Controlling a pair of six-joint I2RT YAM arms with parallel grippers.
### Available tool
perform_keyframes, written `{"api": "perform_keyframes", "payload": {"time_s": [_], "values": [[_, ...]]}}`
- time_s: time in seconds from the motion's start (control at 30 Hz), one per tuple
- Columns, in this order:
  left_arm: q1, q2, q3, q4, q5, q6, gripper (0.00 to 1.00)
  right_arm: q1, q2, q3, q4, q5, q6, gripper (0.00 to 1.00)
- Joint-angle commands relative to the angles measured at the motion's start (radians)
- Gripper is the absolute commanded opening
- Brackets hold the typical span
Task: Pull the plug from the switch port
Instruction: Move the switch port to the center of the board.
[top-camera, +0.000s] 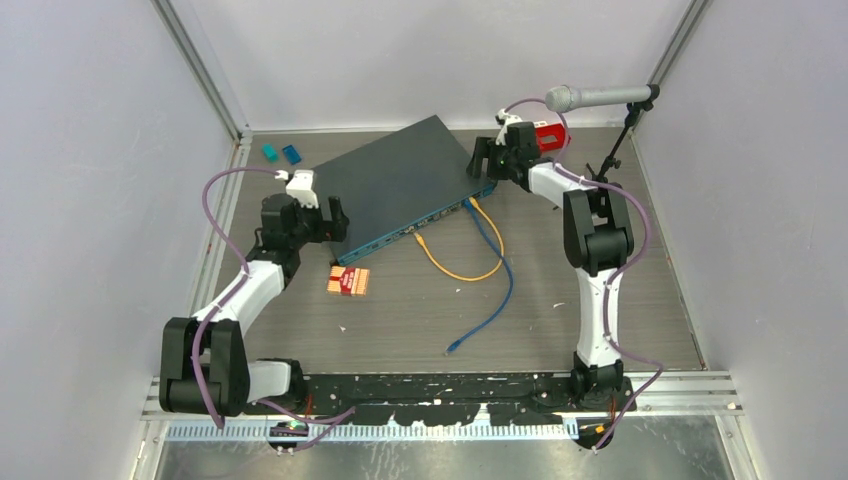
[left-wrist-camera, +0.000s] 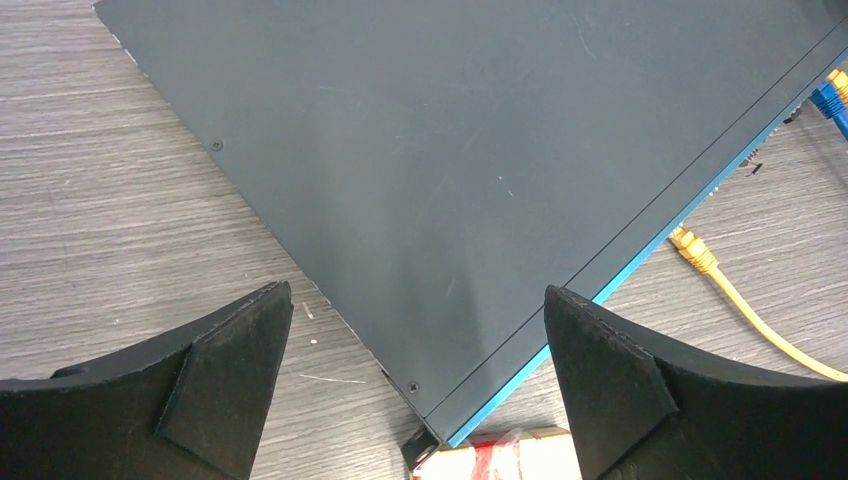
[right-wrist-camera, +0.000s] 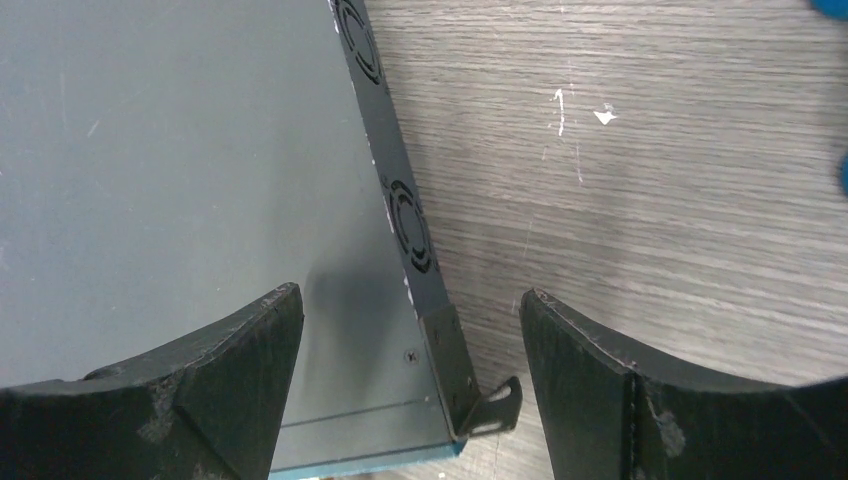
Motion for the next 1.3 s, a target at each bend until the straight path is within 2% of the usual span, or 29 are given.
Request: {"api": "perform_keyframes", "payload": {"time_s": [0.0,0.3,0.77,1.1,1.27], "values": [[0.006,0.008,0.019,0.021,-0.024,-0.009,1.00,-0.018,0.032,0.087,0.044,-0.087,0.028,0.84],[0.007,0.010,0.024,-0.005,-0.097,-0.018,1.00,-0.044,-0.003,-0.004,0.063,-0.241,0.025,0.81],[0.025,0.059,0.075,-0.129,-0.216,-0.092,1.00,-0.036,-0.113,-0.159,0.059,-0.297,-0.025,0.74],[0.028,0.154,0.094,-0.165,-0.113,-0.166,1.00,0.027,-0.217,-0.320,0.086,-0.329,-0.108,0.71],[0.028,0.162,0.102,-0.222,-0.016,-0.167,1.00,0.048,-0.202,-0.306,0.065,-0.338,-0.143,0.71]]}}
